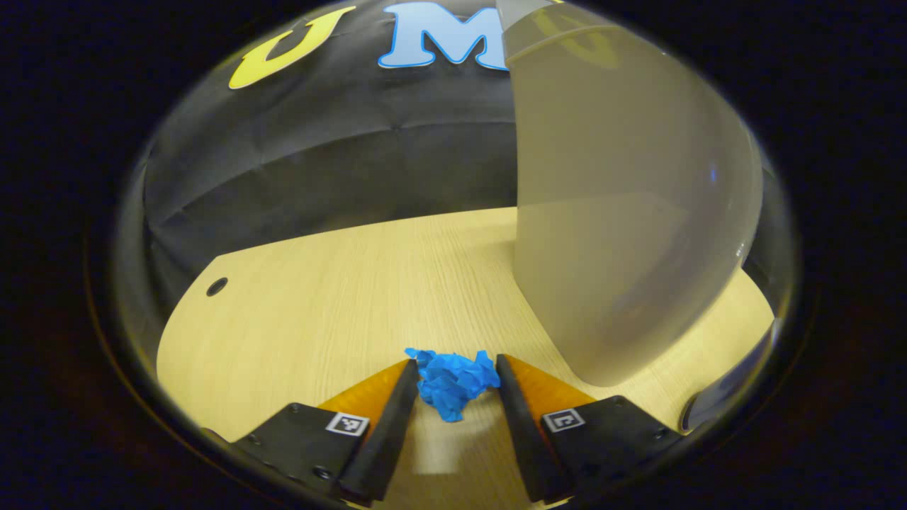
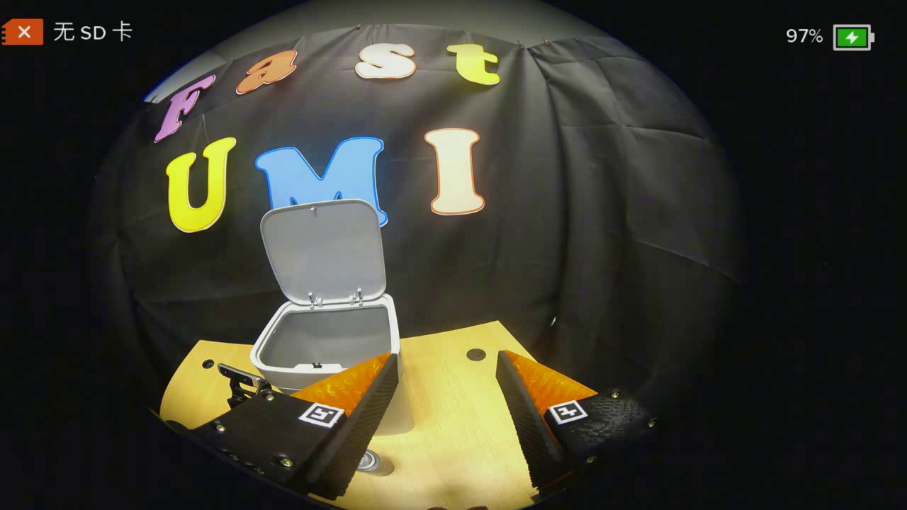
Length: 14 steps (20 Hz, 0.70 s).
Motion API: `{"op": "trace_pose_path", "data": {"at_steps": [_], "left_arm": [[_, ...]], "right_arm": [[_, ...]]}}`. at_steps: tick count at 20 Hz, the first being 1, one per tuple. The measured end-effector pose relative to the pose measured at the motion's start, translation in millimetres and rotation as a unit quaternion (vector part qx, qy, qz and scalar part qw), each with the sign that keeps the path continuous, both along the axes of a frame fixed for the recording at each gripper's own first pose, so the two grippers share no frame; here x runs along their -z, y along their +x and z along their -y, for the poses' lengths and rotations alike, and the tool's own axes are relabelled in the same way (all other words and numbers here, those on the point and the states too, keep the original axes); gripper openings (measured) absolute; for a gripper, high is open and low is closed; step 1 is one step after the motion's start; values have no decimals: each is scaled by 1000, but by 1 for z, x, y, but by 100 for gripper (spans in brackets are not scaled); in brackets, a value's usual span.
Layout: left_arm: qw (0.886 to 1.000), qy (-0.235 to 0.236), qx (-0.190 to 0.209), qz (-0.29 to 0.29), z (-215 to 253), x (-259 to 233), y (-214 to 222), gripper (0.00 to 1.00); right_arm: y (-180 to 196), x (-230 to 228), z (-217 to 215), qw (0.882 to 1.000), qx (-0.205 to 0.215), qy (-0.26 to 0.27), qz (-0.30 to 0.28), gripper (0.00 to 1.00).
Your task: Press the lid of the desktop garbage bin to open it, pick up the crumpled paper on the desktop and throw it into the bin, then pick up the pop can on the desktop and drop it into the bin, and finally close the garbage bin lid.
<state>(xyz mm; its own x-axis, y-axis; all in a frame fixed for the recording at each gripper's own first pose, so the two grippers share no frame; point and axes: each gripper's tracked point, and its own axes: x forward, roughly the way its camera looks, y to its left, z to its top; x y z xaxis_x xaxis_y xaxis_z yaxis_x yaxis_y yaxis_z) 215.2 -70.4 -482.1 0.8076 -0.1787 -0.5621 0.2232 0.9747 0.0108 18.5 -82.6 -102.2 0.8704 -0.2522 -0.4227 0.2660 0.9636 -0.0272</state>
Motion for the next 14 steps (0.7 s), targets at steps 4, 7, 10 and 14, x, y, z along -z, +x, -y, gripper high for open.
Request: {"op": "trace_pose_path", "data": {"at_steps": [4,7,10,14], "left_arm": [[1000,13,-9,2,-7,0,0,53],[999,26,-14,13,-13,-10,1,33],[999,26,-15,21,-15,-21,-3,35],[999,20,-19,40,-15,-49,-16,33]], "right_arm": [[-1,2,-2,1000,-9,1,-5,90],[-1,3,-4,1000,-15,1,-7,90],[0,3,-7,1000,-22,4,-8,90],[-1,3,-13,999,-30,12,-7,90]]}}
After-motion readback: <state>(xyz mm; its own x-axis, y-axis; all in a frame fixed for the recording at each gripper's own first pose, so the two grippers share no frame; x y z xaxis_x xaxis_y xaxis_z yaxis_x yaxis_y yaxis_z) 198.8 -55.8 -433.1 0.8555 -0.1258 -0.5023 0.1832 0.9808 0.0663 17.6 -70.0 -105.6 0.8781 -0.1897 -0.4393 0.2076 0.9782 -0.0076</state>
